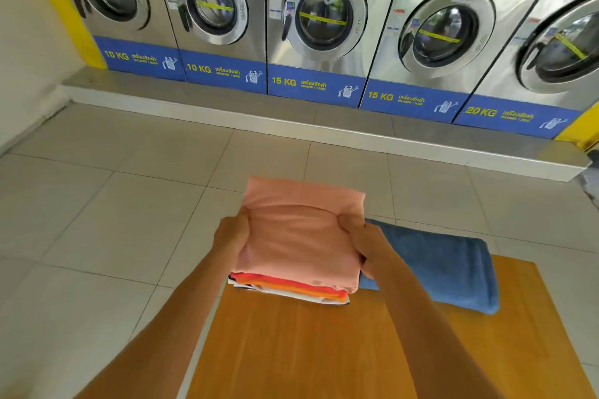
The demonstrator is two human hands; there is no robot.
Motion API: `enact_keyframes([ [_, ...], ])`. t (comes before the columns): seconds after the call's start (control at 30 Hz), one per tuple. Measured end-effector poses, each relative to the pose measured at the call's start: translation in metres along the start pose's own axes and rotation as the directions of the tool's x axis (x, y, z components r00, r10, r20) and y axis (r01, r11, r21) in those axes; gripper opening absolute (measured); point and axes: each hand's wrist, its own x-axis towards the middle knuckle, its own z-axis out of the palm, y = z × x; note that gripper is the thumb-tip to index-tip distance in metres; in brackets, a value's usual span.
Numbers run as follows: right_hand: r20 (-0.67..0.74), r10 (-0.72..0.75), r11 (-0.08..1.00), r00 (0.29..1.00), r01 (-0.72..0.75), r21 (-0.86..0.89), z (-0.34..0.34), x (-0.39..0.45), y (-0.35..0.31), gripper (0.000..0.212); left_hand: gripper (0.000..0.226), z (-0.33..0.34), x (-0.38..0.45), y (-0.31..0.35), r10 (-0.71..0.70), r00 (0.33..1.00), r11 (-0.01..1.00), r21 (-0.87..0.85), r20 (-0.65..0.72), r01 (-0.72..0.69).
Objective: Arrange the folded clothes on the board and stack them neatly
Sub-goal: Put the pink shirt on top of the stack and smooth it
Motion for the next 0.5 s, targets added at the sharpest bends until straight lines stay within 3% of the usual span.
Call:
enact_keyframes([
  [0.23, -0.043, -0.187, 0.979, 0.981, 0.19, 0.071, -0.015, 0.006, -0.025, 0.034, 0.042, -0.025, 0.016, 0.035, 0.2, 0.979, 0.973, -0.129, 0.044, -0.193],
  [0.4, -0.12, -0.083, 0.997, 0.989, 0.081, -0.017, -0.003, 0.013, -0.003, 0.04, 0.048, -0.009, 0.014, 0.02, 0.153, 0.985, 0.987, 0.045, 0.085, -0.157],
  [0.5, -0.101, -0.061, 0.997, 0.993, 0.065, 0.035, -0.007, 0.015, -0.005, 0.031, 0.056, -0.006, 0.015, 0.009, 0.245, 0.969, 0.965, 0.098, 0.006, -0.244],
])
